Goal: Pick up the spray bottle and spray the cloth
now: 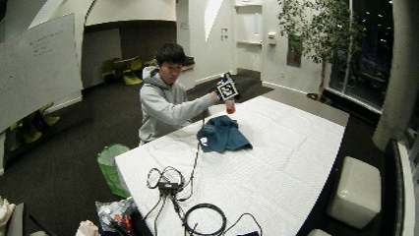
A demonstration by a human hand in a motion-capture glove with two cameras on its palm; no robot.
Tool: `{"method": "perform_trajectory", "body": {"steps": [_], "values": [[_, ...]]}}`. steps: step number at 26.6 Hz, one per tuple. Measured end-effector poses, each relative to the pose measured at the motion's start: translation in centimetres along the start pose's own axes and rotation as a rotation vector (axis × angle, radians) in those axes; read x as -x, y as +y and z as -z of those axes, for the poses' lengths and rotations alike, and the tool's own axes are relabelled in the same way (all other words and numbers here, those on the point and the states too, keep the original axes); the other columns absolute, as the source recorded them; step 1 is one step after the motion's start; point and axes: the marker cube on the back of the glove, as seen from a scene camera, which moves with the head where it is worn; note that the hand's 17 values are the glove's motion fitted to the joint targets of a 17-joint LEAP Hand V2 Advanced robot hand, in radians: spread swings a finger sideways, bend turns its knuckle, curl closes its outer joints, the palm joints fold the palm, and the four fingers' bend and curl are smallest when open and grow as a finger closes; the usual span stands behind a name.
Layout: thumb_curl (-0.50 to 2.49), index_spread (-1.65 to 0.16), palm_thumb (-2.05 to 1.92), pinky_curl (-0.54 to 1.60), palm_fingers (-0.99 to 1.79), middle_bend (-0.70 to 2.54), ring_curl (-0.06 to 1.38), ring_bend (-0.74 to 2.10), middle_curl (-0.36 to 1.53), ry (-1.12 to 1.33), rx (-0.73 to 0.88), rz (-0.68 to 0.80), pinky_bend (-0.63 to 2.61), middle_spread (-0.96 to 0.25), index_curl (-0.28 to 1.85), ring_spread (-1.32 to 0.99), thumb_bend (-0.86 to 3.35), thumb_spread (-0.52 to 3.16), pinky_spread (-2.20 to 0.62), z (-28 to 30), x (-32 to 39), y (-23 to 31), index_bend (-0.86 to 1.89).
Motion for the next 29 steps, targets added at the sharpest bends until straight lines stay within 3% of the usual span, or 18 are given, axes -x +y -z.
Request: {"method": "perform_trajectory", "body": {"steps": [4,11,21,25,27,29], "values": [[0.7,-0.2,1.02,0.42,1.39,0.63,0.46,0.67,0.5,0.018,0.018,-0.031,0.32,-0.08,0.55,-0.17,-0.03,-0.06,-0.27,-2.9,-4.2,0.3,0.45],[0.71,-0.2,1.01,0.42,1.39,0.63,0.47,0.67,0.5,-0.087,-0.131,-0.09,0.32,-0.08,0.55,-0.17,-0.03,-0.05,-0.27,-5.0,-7.8,-2.4,0.44],[0.71,-0.19,1.01,0.42,1.38,0.62,0.46,0.67,0.5,-0.088,-0.105,-0.108,0.32,-0.08,0.55,-0.16,-0.03,-0.04,-0.28,-8.4,-10.0,-4.6,0.43],[0.72,-0.19,0.99,0.42,1.37,0.61,0.46,0.64,0.49,-0.081,0.014,-0.116,0.34,-0.08,0.55,-0.15,-0.04,0.0,-0.28,-7.9,-9.7,-4.2,0.42],[0.71,-0.19,0.97,0.43,1.3,0.57,0.44,0.6,0.48,-0.021,0.064,-0.119,0.4,-0.08,0.54,-0.15,-0.05,0.05,-0.28,-7.6,-10.1,-3.9,0.37],[0.72,-0.22,0.98,0.46,0.96,0.41,0.43,0.56,0.44,0.042,0.04,-0.118,0.56,-0.08,0.48,-0.14,-0.03,0.18,-0.25,-7.2,-10.6,-4.0,0.14]]}}
